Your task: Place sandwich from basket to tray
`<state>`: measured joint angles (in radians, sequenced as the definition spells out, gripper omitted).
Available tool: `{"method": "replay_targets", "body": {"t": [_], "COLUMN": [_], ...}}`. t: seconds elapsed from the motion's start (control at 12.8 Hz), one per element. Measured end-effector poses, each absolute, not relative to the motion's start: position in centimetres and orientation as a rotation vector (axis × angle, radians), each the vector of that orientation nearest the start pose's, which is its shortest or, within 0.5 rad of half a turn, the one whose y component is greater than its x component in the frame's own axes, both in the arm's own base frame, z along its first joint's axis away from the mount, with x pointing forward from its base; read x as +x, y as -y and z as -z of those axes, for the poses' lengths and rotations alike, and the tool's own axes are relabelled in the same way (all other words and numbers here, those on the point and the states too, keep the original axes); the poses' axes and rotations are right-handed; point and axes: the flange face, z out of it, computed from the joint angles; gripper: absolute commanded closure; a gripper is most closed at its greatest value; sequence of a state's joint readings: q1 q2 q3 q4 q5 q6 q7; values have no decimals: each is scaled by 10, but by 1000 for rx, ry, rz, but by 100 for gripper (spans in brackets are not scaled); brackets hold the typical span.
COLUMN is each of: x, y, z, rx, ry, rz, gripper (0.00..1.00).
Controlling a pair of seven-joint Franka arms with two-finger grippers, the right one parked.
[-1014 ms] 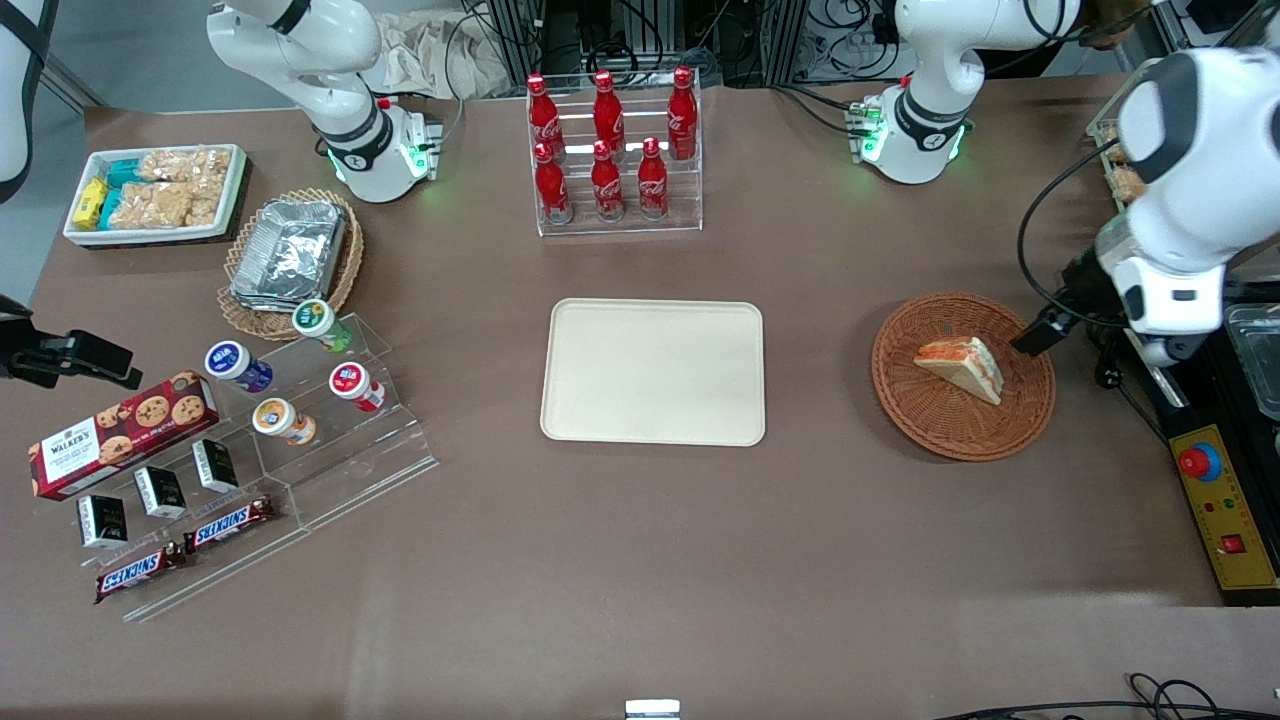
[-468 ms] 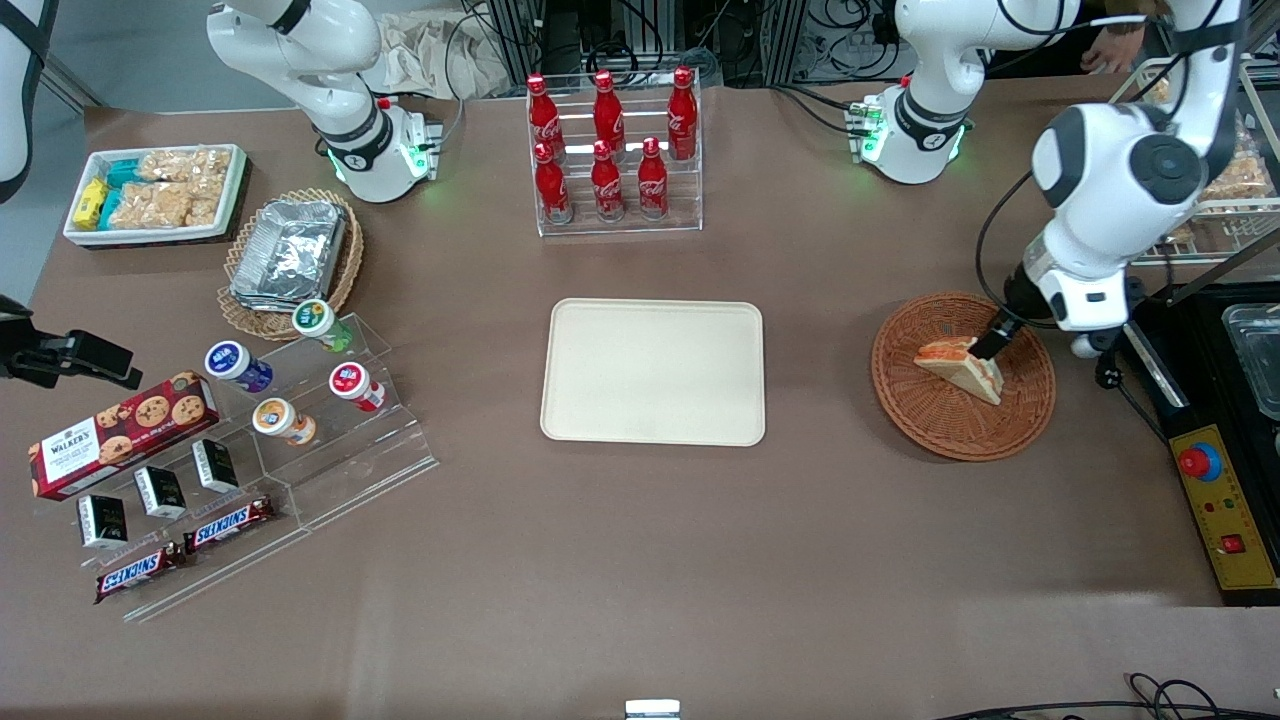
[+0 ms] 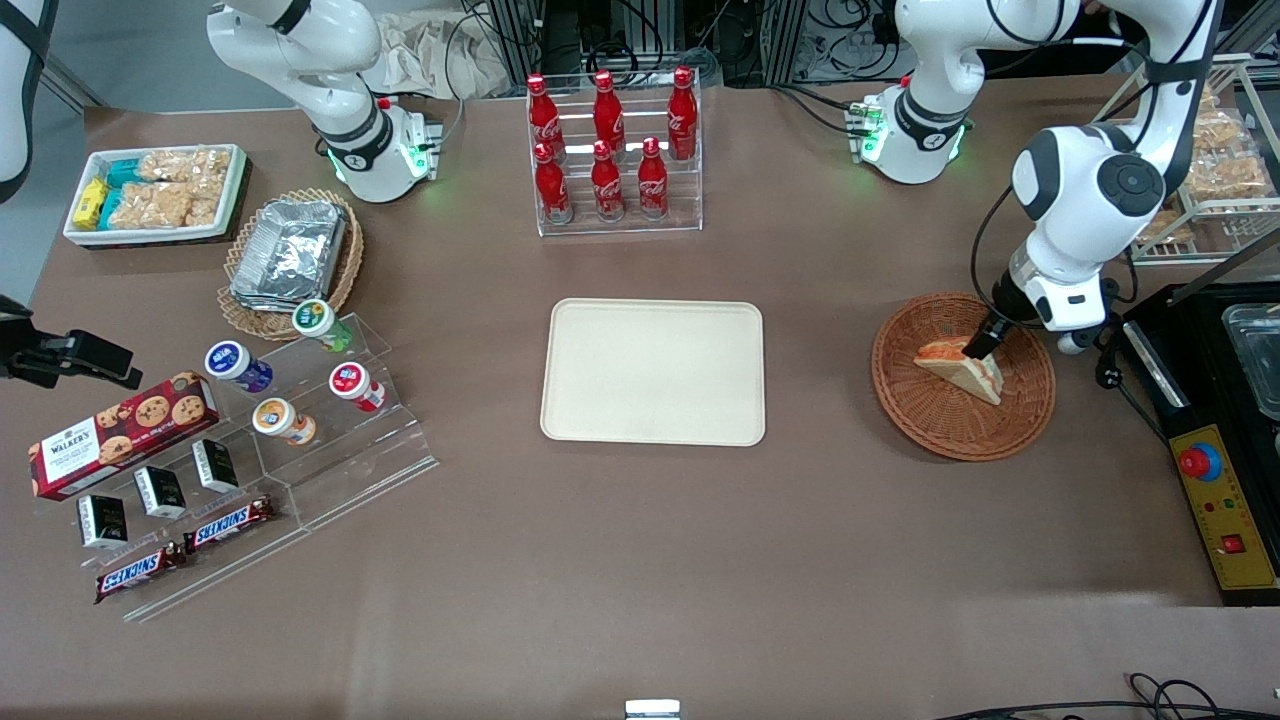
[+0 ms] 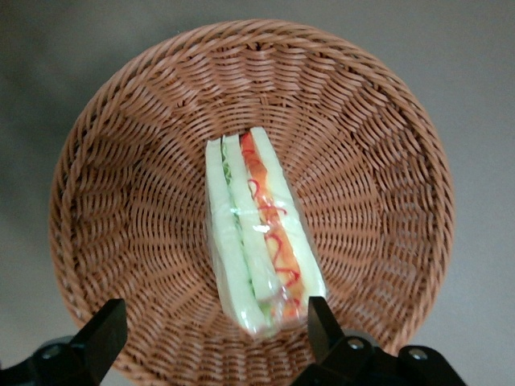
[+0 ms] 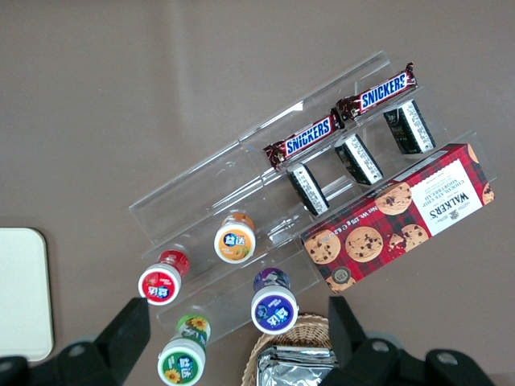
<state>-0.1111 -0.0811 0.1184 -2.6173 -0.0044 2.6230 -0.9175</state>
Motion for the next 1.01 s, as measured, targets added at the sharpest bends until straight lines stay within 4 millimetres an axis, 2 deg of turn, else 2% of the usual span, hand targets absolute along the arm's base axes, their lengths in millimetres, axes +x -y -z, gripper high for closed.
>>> {"method": "replay_targets", "body": {"t": [0.47, 0.78, 0.86, 0.94, 1.01], "x": [441, 441, 441, 441, 441], "y": [-5, -5, -5, -5, -5], "z": [-247, -240, -240, -240, -240], "rx": [-2852, -2847, -2846, -2846, -2845], "ry": [1433, 1433, 1434, 1436, 1437], "rz": [192, 181, 181, 181, 181], "gripper": [0, 0, 1, 11, 13]}}
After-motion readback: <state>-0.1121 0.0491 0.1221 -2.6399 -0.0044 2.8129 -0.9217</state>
